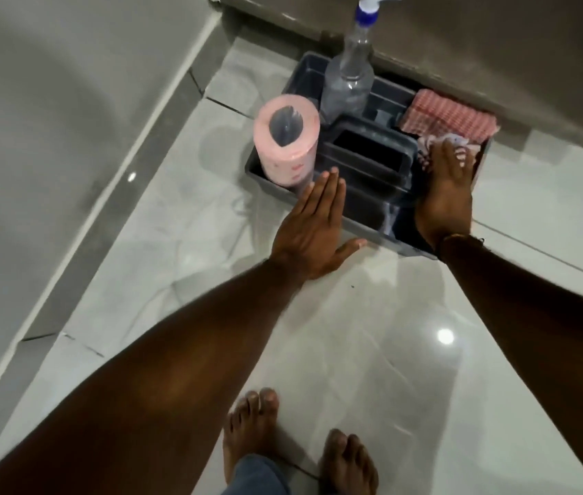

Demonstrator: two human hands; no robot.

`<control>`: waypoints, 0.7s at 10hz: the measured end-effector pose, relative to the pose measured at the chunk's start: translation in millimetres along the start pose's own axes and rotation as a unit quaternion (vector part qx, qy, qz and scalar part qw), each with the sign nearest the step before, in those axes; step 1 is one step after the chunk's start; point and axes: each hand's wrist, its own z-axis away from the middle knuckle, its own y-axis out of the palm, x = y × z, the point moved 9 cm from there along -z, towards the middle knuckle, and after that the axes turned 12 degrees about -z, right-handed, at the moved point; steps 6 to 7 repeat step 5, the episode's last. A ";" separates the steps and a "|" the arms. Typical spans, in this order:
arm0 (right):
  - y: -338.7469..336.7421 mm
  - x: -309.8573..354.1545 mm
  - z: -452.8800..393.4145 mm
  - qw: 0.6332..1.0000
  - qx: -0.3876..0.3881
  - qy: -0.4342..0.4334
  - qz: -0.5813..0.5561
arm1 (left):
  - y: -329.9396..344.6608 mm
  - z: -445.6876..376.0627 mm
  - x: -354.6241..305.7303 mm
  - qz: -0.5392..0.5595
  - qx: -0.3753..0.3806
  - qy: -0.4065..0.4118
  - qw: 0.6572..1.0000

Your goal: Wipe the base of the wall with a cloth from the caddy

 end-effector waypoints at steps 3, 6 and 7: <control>50.0 -7.3 -8.6 0.978 0.083 -0.021 0.188 | 29.4 2.1 1.0 0.018 -0.019 -0.002 1.000; 8.5 17.6 2.9 0.997 0.044 0.017 0.063 | -10.3 22.4 12.5 0.002 -0.027 0.023 0.999; 8.5 17.6 2.9 0.997 0.044 0.017 0.063 | -10.3 22.4 12.5 0.002 -0.027 0.023 0.999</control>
